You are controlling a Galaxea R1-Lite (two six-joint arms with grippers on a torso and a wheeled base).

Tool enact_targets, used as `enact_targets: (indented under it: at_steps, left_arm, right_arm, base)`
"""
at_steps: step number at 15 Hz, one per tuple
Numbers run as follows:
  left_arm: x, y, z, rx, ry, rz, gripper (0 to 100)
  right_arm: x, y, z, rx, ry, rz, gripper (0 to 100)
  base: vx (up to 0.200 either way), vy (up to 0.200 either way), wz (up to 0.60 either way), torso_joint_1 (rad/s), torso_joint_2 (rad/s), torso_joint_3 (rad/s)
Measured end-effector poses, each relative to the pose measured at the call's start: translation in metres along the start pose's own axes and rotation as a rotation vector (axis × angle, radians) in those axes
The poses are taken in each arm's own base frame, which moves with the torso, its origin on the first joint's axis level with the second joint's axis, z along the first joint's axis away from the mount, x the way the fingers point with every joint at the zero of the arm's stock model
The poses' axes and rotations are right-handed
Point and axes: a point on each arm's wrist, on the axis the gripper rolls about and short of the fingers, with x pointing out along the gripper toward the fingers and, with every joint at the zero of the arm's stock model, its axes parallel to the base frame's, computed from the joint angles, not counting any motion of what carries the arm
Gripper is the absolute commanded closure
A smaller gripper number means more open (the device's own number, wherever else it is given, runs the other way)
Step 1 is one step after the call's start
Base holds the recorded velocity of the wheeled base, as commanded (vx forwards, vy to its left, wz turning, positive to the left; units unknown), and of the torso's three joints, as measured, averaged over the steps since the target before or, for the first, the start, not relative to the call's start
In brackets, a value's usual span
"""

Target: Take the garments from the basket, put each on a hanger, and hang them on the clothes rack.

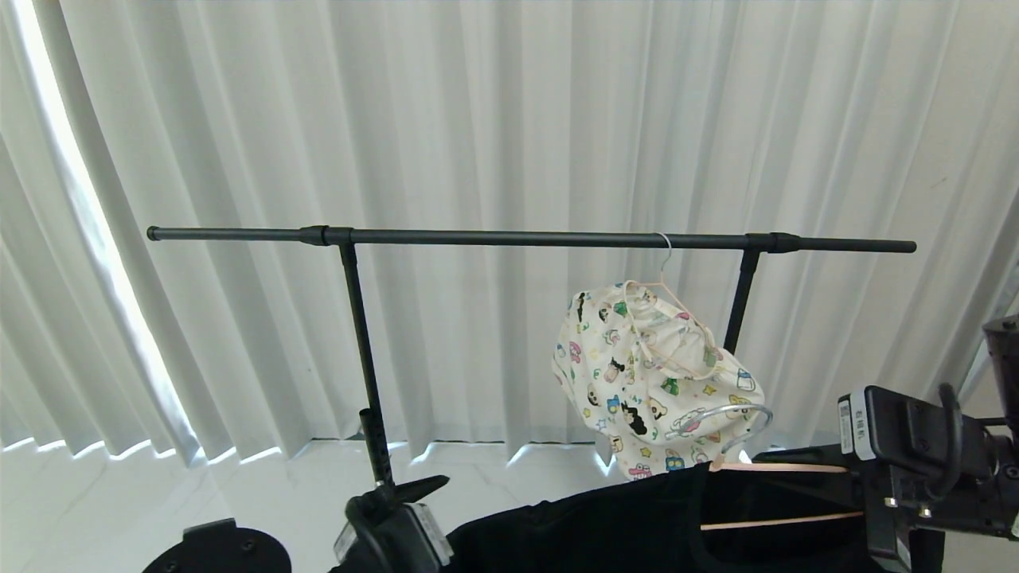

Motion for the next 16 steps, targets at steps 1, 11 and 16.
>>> enact_targets:
  at_steps: [1,11,16]
  left_arm:
    - [-0.005,0.006,-0.008,-0.016,0.030,0.029,0]
    - [-0.002,0.024,-0.035,-0.095,0.128,-0.009,100]
    - [-0.008,0.046,-0.053,-0.168,0.207,0.119,100]
  right_arm:
    - [-0.002,0.000,0.000,0.000,-0.005,-0.007,100]
    - [-0.006,0.003,0.010,-0.041,-0.062,-0.002,100]
    - [-0.011,-0.004,0.004,-0.006,-0.040,-0.047,100]
  base:
    - [0.000,0.000,0.00,0.000,0.00,0.000]
    - [0.000,0.000,0.00,0.000,0.00,0.000]
    - [0.000,0.000,0.00,0.000,0.00,0.000]
